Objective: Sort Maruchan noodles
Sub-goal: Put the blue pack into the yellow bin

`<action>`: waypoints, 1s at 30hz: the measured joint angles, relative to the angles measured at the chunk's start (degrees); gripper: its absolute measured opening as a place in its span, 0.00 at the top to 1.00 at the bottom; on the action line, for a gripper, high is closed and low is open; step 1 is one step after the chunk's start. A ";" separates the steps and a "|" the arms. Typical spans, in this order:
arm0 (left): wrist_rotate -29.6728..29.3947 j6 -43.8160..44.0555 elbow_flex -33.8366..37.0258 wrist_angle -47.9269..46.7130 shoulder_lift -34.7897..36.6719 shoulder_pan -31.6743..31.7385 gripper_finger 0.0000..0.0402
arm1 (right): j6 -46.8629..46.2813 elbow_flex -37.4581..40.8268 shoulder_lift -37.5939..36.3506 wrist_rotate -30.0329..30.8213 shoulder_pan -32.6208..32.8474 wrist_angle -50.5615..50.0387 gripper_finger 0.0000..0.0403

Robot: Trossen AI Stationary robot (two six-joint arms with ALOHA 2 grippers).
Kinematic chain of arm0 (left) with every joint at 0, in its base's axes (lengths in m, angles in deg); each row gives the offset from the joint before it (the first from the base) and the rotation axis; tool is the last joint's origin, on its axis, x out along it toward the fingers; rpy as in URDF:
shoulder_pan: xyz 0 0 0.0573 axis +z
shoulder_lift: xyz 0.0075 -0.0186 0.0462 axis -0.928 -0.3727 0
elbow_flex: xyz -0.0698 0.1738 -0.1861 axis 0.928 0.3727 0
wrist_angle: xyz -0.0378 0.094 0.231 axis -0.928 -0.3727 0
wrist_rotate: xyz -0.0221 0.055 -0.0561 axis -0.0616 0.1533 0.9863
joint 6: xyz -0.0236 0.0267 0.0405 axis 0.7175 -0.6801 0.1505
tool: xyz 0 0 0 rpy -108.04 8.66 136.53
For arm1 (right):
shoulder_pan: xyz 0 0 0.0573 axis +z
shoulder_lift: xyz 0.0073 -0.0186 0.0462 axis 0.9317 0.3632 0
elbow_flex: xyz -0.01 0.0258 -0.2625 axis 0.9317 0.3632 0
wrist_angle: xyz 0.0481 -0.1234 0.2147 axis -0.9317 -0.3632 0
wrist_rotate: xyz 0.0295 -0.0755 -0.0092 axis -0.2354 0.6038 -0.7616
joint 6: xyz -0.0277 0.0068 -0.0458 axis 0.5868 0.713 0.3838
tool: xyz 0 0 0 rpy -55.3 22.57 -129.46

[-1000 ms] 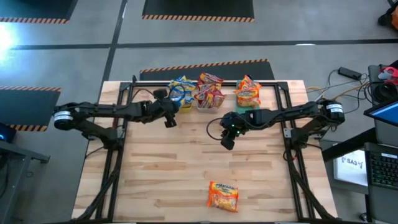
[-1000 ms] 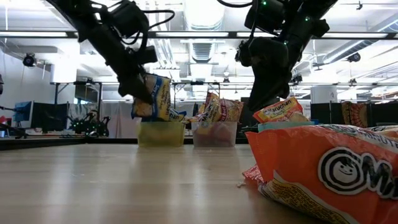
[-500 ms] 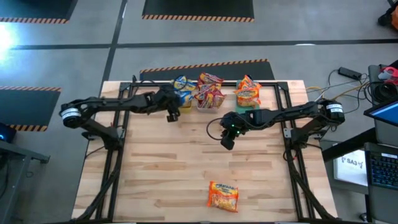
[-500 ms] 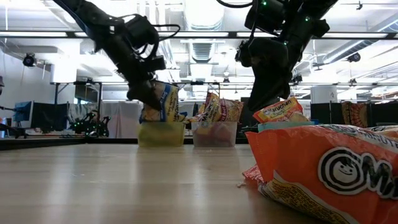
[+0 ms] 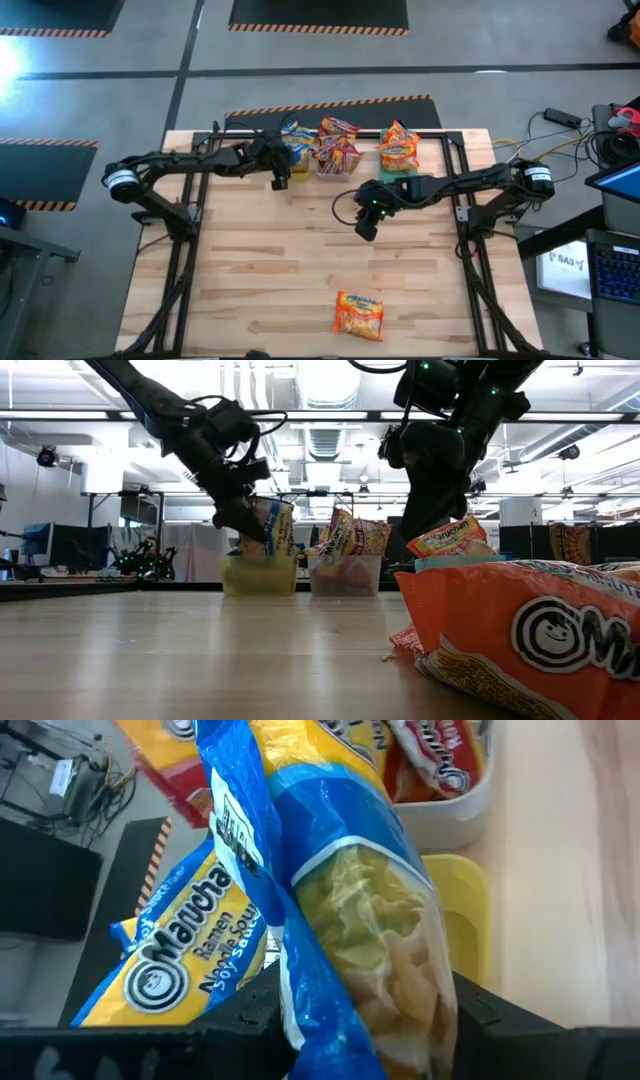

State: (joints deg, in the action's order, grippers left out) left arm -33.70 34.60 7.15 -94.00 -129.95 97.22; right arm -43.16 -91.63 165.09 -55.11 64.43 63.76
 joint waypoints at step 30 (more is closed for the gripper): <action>10.20 4.51 0.00 -3.39 -4.42 3.59 0.66 | 0.44 0.02 0.00 0.02 -0.03 0.42 0.82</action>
State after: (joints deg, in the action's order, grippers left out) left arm -23.50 39.11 7.15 -97.39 -134.37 100.81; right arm -42.72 -91.61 165.09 -55.09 64.40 64.18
